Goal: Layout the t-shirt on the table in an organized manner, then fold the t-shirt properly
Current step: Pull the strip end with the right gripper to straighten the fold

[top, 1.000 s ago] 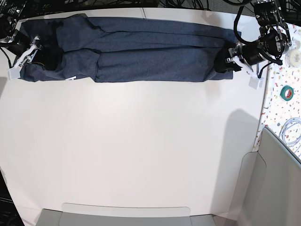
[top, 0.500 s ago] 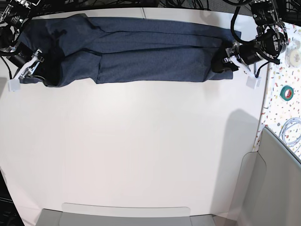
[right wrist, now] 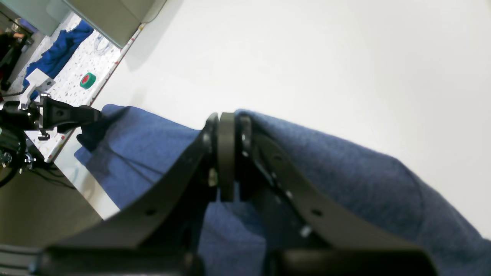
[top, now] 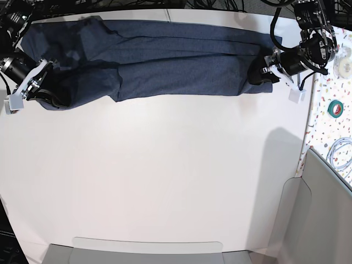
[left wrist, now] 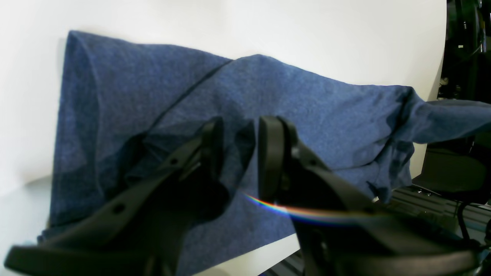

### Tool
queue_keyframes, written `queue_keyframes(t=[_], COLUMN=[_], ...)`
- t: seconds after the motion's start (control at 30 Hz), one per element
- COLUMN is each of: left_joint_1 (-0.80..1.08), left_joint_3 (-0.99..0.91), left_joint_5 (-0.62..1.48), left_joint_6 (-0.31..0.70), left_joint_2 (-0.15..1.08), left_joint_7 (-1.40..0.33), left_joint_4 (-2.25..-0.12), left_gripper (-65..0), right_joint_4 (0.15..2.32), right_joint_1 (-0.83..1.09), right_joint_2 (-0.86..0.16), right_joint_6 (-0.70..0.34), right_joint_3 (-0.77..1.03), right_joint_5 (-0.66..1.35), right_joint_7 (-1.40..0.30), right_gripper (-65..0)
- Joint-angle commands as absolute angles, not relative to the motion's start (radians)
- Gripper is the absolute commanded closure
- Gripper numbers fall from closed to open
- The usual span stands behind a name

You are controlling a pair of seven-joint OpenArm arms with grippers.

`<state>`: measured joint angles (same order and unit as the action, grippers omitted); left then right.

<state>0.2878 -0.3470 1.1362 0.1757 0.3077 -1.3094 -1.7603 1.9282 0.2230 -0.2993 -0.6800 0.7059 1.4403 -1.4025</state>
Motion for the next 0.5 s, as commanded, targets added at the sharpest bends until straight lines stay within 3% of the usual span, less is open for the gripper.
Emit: queue_keyframes(t=[0.0, 0.47], left_joint_1=[0.28, 0.28], left_joint_3=[-0.352, -0.348], left_joint_5=[1.158, 1.156], left_joint_6=[0.177, 0.177], left_joint_2=[0.32, 0.321], left_joint_7=[-1.305, -1.307], left_joint_4=[-1.774, -1.774], left_gripper=[-13.9, -13.9], right_joint_4=[1.946, 1.946], right_joint_1=[0.231, 0.401], right_joint_2=[-0.315, -0.325], right_joint_6=[-0.693, -0.691], right_joint_3=[0.714, 0.714], right_joint_5=[1.471, 1.457], right_joint_7=[-1.383, -1.386], right_gripper=[0.0, 0.0])
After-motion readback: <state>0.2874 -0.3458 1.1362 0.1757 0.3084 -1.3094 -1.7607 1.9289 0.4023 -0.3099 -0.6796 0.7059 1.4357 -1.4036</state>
